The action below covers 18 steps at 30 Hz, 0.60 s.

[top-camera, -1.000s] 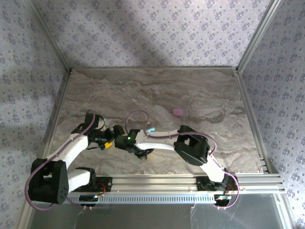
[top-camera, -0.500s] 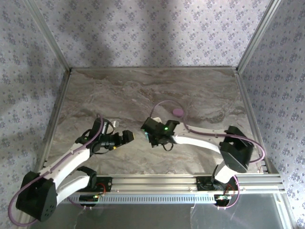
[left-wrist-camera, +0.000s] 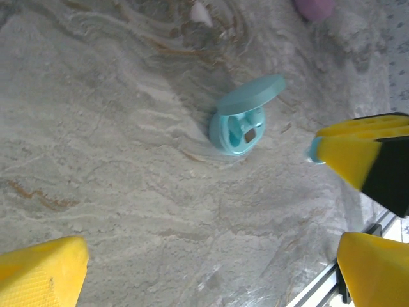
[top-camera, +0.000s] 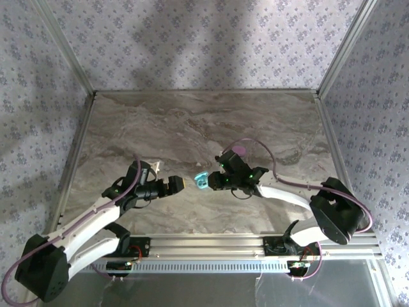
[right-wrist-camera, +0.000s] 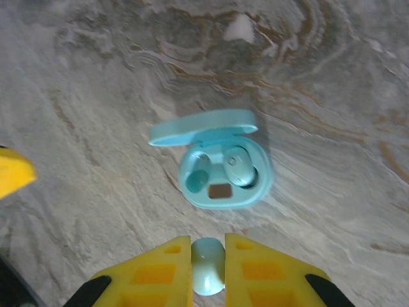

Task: Insert the wireless bluetooth earbuds into the charging case

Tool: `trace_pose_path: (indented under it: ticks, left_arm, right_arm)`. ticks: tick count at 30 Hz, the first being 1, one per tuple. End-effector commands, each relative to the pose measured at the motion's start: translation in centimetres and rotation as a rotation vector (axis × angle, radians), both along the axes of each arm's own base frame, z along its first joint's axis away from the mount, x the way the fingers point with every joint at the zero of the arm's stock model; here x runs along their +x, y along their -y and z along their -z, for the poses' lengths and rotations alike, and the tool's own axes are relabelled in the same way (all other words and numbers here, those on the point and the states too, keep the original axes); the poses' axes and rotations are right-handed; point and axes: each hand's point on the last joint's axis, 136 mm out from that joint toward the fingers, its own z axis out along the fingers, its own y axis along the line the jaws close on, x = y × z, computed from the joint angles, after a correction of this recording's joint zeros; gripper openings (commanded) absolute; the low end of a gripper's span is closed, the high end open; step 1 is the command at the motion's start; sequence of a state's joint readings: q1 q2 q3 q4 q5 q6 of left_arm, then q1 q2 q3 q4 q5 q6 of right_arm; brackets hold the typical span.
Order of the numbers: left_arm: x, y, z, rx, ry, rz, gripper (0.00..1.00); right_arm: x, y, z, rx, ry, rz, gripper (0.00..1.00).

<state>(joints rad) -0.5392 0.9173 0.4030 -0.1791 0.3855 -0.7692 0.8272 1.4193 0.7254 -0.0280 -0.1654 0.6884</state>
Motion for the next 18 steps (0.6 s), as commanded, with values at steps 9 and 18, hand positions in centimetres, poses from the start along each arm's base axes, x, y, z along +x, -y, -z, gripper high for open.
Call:
trace_pose_path:
  ticks: [9,18]
  left_arm:
    - [1.4,0.8,-0.4,0.006,0.001,-0.001,1.00]
    - [1.3,0.6,-0.3,0.013,-0.002,-0.002,1.00]
  right_arm:
    - [1.2,-3.2,-0.2,0.110,0.071,-0.049,0.16]
    - [0.7,-5.0,1.2,0.074,0.066,-0.085,0.16]
